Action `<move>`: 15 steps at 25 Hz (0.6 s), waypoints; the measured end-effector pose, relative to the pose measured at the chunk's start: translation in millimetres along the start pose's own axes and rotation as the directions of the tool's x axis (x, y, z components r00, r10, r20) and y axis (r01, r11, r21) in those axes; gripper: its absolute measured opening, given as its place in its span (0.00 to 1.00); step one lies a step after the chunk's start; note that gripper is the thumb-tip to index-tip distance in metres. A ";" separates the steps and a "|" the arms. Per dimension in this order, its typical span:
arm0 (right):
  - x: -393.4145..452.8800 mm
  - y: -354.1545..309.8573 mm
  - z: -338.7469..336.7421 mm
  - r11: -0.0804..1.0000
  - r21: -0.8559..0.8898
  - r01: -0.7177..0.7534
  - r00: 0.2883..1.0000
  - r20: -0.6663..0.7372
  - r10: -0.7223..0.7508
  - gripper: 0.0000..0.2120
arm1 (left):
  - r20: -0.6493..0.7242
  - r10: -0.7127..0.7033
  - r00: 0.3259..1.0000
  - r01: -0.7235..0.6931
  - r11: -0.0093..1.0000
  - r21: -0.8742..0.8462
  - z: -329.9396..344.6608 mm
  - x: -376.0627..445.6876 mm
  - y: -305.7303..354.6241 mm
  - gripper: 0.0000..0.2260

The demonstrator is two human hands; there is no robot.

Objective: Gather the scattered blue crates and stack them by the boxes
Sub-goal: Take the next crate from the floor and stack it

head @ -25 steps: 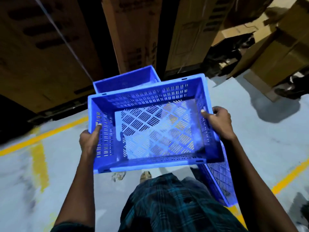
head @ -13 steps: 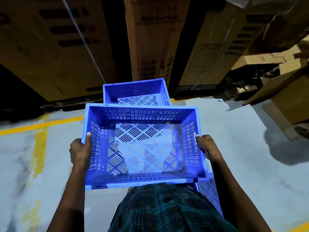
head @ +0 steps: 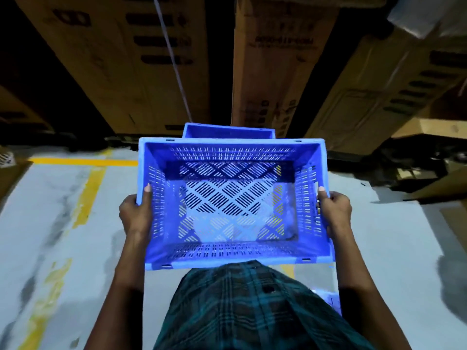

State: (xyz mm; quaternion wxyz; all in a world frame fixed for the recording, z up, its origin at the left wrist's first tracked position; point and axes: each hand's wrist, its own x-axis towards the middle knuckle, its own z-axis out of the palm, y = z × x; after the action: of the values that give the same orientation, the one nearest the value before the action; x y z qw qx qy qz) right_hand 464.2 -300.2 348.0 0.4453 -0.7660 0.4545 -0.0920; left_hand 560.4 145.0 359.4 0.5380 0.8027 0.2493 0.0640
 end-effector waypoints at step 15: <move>109.7 -72.4 96.1 0.972 0.117 -0.206 0.977 0.089 0.196 0.22 | -0.075 -0.212 0.974 0.222 0.959 0.177 100.1 146.1 63.2 0.23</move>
State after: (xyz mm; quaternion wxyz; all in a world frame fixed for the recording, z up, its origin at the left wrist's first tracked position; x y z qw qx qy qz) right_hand 623.6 -314.3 318.1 0.5169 -0.6893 0.5056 -0.0454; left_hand 745.2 111.5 350.5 0.4582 0.8147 0.3553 0.0036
